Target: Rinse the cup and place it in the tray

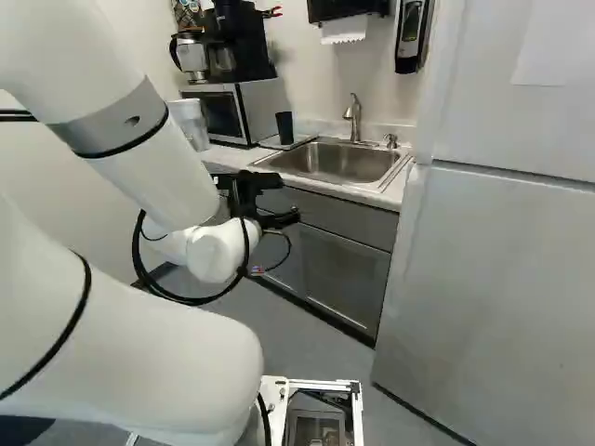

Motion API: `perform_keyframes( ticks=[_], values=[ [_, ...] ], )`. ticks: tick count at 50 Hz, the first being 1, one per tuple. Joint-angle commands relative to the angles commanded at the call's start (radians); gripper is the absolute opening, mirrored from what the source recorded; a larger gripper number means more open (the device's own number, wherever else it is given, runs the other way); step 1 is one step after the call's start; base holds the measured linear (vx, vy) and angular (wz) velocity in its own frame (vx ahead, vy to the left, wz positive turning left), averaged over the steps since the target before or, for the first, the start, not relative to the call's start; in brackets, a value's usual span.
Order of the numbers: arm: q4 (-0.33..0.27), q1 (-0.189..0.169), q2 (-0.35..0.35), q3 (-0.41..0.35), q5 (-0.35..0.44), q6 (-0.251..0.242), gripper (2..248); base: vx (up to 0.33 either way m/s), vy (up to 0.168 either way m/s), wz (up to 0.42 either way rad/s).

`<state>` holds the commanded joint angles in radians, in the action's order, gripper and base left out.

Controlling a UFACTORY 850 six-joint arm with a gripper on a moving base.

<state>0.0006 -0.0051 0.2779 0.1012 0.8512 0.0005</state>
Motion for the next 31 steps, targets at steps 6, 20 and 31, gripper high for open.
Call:
perform_keyframes(
  ticks=[6, 20, 31],
  values=[
    [0.0, 0.003, 0.001, -0.007, 0.011, 0.0, 247, 0.0, 0.0, 0.0],
    [-0.001, 0.005, 0.001, -0.014, 0.021, 0.0, 247, 0.0, 0.0, 0.0],
    [-0.001, 0.005, 0.001, -0.014, 0.021, 0.0, 247, 0.0, 0.0, 0.0]
  ],
)
